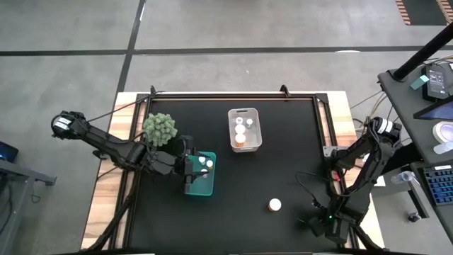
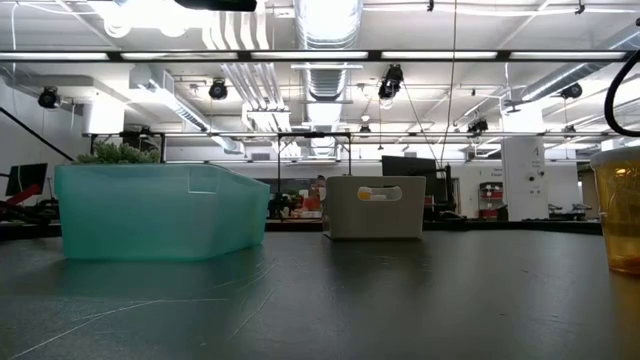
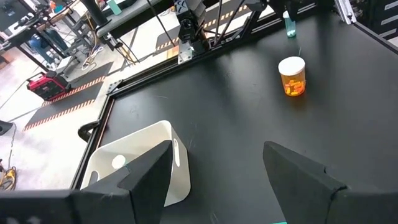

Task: Pick and place medicine bottles into bin by pill shape (circle, oval)
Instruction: Put the blue pill bottle into the green bin

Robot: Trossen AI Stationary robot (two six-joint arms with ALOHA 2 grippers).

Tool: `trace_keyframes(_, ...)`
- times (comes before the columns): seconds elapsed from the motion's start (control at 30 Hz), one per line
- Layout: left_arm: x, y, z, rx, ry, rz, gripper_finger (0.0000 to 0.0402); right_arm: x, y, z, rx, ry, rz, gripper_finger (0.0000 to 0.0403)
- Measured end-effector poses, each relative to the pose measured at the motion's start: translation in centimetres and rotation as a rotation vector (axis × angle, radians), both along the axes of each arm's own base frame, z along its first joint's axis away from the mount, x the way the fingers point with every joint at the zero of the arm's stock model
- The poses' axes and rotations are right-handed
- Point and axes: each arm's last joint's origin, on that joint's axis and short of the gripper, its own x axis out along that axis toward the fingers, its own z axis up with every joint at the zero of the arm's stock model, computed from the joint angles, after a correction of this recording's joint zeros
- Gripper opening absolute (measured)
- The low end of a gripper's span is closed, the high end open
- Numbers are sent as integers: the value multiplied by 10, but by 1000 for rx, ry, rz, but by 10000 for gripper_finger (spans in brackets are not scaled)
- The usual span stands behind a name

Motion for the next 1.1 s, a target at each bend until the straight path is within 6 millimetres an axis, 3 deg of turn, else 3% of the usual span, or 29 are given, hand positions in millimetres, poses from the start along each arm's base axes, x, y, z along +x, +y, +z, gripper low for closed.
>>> trace_keyframes(0.17, 0, 0, 0, 0, 1, 1, 235, 1, -1, 0, -1, -5, -2, 107)
trace_keyframes(0.47, 0, 0, 1, -2, -6, 2, 235, 14, -10, 17, -47, -58, 14, 114)
trace_keyframes(0.8, 1, 0, 2, -8, -21, 3, 235, 35, -55, 64, -145, -156, 78, 113)
trace_keyframes(1.1, -3, 0, 1, -1, -2, -2, 235, 56, -106, 93, -190, -267, 123, 113)
